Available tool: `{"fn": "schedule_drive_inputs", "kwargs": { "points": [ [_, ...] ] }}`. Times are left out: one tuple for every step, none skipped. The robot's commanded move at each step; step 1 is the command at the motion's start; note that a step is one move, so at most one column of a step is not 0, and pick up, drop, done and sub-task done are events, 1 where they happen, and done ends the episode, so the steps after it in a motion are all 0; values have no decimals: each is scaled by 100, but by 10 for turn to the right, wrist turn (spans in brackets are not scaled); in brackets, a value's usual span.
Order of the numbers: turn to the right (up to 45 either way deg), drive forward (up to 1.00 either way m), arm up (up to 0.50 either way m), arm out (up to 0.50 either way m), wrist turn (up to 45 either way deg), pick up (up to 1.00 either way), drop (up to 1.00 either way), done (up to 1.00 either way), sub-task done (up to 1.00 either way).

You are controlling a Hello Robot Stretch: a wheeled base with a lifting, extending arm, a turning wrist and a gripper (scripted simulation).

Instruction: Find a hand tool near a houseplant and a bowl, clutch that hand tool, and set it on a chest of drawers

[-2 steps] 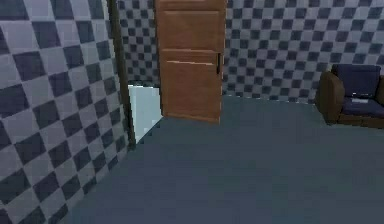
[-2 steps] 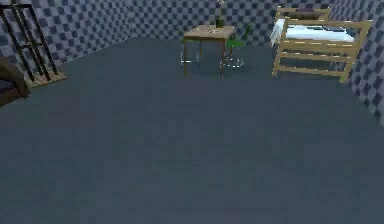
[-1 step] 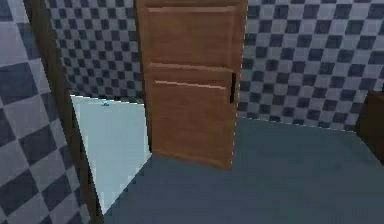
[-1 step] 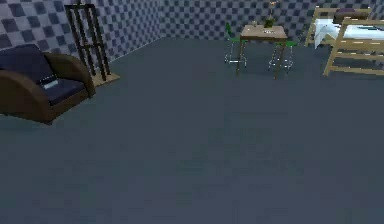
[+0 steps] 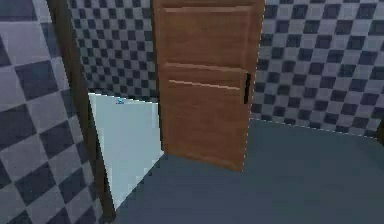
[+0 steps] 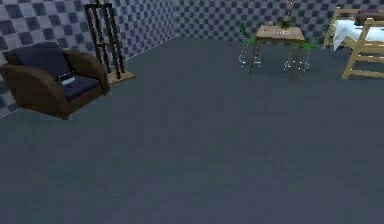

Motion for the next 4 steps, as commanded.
{"fn": "schedule_drive_inputs", "kwargs": {
  "points": [
    [0,100,0,0,0,0,0,0,0],
    [-90,0,0,0,0,0,0,0,0],
    [0,15,0,0,0,0,0,0,0],
    [-450,0,0,0,0,0,0,0,0]
  ]
}}
